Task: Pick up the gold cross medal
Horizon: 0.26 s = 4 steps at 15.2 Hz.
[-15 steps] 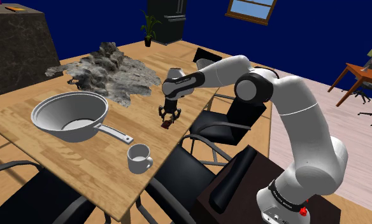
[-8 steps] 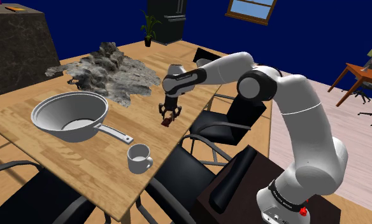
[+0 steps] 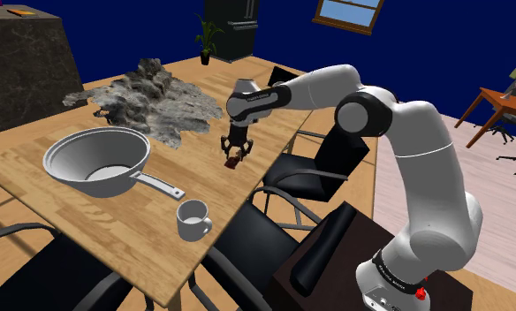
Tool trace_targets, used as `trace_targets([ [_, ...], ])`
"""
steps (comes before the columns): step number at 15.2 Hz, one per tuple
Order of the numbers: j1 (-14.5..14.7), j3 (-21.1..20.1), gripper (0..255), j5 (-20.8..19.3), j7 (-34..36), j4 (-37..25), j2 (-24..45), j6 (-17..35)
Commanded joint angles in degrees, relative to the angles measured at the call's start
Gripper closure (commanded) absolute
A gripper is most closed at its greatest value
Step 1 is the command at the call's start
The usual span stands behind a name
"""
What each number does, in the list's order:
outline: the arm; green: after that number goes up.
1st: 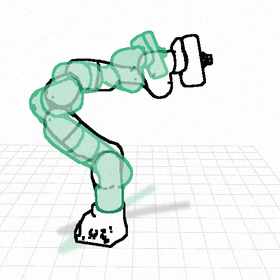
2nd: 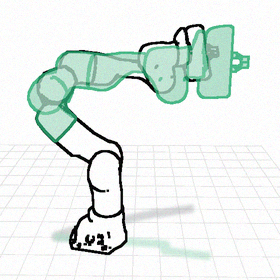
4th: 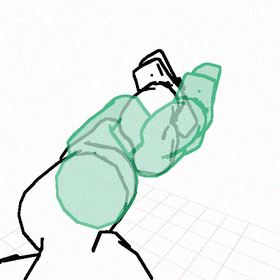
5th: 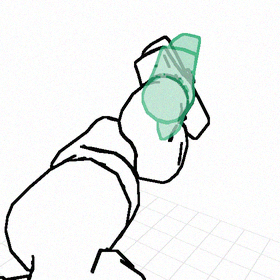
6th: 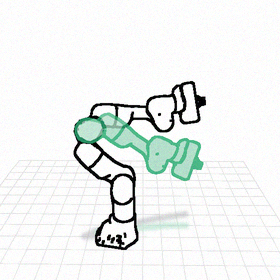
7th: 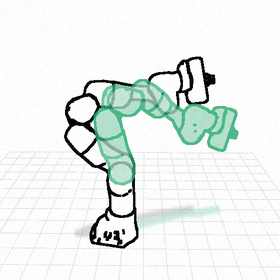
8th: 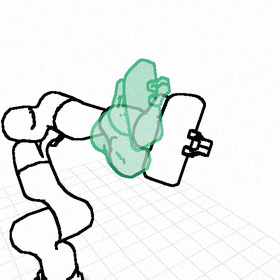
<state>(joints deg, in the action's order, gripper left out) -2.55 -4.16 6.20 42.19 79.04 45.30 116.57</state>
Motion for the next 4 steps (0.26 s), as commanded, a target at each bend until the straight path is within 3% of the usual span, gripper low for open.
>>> trace_targets([
  [1,0.0,0.0,255,0.0,0.1,0.2,-1.1,-0.9],
  [4,0.0,0.0,255,0.0,0.2,0.1,-1.6,-1.5],
])
